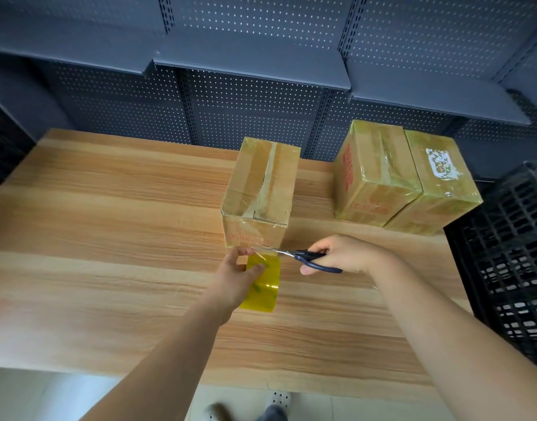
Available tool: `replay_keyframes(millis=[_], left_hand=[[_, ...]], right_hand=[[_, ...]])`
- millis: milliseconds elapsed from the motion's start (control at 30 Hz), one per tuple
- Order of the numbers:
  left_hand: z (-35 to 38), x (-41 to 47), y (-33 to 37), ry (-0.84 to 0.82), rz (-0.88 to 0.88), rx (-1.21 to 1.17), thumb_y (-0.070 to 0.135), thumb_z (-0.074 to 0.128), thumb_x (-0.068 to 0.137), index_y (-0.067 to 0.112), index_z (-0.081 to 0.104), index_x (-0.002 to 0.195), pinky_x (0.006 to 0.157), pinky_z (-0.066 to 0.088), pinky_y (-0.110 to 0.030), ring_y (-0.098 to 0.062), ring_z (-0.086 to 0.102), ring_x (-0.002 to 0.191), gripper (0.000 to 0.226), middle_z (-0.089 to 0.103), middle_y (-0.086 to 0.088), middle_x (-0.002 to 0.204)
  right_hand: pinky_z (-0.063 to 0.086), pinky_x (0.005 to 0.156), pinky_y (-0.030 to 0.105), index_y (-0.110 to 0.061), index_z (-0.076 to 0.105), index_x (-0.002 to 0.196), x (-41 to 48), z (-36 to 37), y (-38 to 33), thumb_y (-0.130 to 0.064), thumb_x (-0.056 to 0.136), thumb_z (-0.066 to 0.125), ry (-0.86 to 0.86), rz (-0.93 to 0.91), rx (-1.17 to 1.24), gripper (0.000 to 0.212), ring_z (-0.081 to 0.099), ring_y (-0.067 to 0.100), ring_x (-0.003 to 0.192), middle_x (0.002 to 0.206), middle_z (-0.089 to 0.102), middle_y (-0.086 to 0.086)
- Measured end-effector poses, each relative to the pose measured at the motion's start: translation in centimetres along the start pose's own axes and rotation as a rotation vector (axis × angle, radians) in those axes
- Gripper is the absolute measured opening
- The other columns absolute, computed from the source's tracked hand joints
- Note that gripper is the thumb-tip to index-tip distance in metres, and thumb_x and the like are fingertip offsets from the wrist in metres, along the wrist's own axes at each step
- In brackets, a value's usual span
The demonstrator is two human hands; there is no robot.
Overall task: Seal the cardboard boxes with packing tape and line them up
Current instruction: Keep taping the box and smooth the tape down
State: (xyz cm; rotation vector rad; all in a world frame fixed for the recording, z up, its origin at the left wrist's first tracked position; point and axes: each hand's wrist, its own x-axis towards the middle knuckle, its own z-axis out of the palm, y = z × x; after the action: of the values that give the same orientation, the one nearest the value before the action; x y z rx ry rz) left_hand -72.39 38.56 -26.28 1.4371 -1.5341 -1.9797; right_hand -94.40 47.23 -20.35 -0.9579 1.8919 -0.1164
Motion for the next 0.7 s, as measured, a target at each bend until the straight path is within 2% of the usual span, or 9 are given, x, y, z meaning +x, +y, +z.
replay_keyframes(millis=[200,267,333,433,533,633,700], left_hand=[[-0.16,0.06,0.02,0.003,-0.023,0.008,0.023,0.069,0.089,0.029,0.057,0.102,0.068,0.054,-0.035,-0.023,0.065,0.079,0.019,0.071,-0.007,0.103],[-0.21,0.09,0.08,0.011,-0.023,0.037,0.025,0.07,0.088,0.03,0.056,0.103,0.068,0.054,-0.034,-0.023,0.065,0.081,0.02,0.07,-0.005,0.103],[-0.23,0.13,0.15,0.021,-0.026,0.064,0.028,0.07,0.088,0.032,0.056,0.103,0.075,0.055,-0.037,-0.025,0.065,0.089,0.021,0.069,-0.003,0.103],[-0.27,0.13,0.25,0.019,-0.034,0.074,0.027,0.069,0.089,0.032,0.056,0.101,0.074,0.055,-0.037,-0.026,0.065,0.088,0.019,0.069,-0.004,0.103],[-0.29,0.16,0.3,0.011,-0.039,0.07,0.028,0.07,0.088,0.032,0.056,0.101,0.077,0.057,-0.041,-0.028,0.067,0.09,0.02,0.069,-0.005,0.102],[-0.25,0.12,0.29,0.017,-0.047,0.076,0.028,0.07,0.088,0.03,0.054,0.105,0.068,0.056,-0.036,-0.025,0.067,0.083,0.024,0.069,-0.005,0.101],[-0.19,0.11,0.21,0.027,-0.051,0.062,0.028,0.071,0.087,0.029,0.055,0.105,0.069,0.057,-0.036,-0.025,0.067,0.081,0.024,0.07,-0.006,0.1]], right_hand=[[0.048,0.097,0.034,-0.048,0.072,0.088,0.44,-0.15,0.33,-0.069,0.055,0.079,0.032,-0.017,-0.008,0.039,0.064,0.016,0.102,0.104,0.071,-0.007],[0.05,0.088,0.031,-0.047,0.073,0.085,0.48,-0.26,0.28,-0.066,0.054,0.081,0.054,-0.02,0.007,0.037,0.065,0.017,0.099,0.1,0.071,-0.006],[0.046,0.077,0.028,-0.044,0.073,0.083,0.52,-0.3,0.11,-0.065,0.051,0.082,0.08,-0.017,0.008,0.039,0.065,0.017,0.094,0.097,0.071,-0.007],[0.042,0.07,0.026,-0.04,0.073,0.08,0.57,-0.34,0.02,-0.064,0.051,0.084,0.115,-0.013,0.002,0.039,0.062,0.012,0.08,0.092,0.071,-0.006],[0.04,0.065,0.024,-0.036,0.072,0.078,0.41,-0.35,-0.08,-0.058,0.055,0.086,0.127,-0.013,-0.003,0.034,0.057,0.009,0.072,0.083,0.068,-0.01],[0.039,0.063,0.024,-0.033,0.071,0.077,0.24,-0.24,-0.03,-0.053,0.057,0.087,0.134,-0.017,0.0,0.033,0.055,0.008,0.069,0.081,0.066,-0.012],[0.038,0.064,0.026,-0.031,0.07,0.077,0.16,-0.18,0.04,-0.051,0.058,0.088,0.138,-0.028,0.008,0.033,0.054,0.008,0.068,0.079,0.066,-0.012]])
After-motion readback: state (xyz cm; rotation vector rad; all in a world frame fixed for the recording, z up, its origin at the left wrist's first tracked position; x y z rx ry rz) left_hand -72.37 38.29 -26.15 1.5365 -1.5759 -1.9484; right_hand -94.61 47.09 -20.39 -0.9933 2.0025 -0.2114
